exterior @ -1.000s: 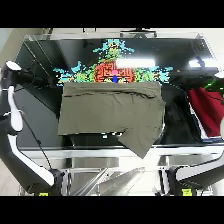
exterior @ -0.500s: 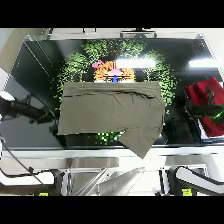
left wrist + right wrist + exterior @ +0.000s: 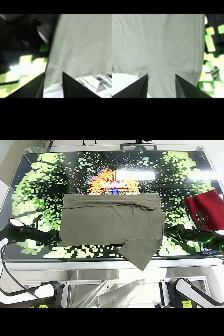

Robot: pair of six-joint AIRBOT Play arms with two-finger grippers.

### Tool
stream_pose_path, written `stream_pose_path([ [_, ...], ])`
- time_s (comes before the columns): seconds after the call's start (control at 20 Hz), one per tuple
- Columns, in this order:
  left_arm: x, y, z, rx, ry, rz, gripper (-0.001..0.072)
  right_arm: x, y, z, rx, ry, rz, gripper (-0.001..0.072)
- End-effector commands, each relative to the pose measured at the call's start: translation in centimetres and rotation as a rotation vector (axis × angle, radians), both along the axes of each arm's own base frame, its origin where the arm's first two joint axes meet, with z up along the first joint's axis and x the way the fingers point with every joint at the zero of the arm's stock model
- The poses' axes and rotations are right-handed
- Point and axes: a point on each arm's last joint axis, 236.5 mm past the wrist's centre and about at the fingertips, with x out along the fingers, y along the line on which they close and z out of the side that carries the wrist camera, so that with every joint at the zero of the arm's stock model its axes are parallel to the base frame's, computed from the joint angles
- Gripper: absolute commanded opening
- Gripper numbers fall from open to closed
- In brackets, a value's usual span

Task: Fold the shirts.

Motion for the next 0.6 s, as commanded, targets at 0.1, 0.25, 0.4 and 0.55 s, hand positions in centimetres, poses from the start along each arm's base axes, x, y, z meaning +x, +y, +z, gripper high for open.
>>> stream_pose_path([
  [0.1,0.6,-4.2,-1.6,-0.07,-0.046,-0.142,0.0249,-0.4,0.6,0.2,0.015,-0.004,0.019,0.0383],
  [0.25,1.8,-5.1,-1.0,-0.078,-0.083,-0.178,0.0246,-1.1,1.2,0.4,0.04,0.015,0.041,0.0382],
  [0.4,2.3,-3.9,-0.2,-0.066,-0.088,-0.188,0.0017,-3.8,0.6,-2.1,0.0,0.186,0.029,0.0382],
  [0.55,2.1,-3.0,0.1,-0.077,-0.078,-0.159,0.0022,-5.7,0.0,-4.4,-0.045,0.299,-0.01,0.0382],
])
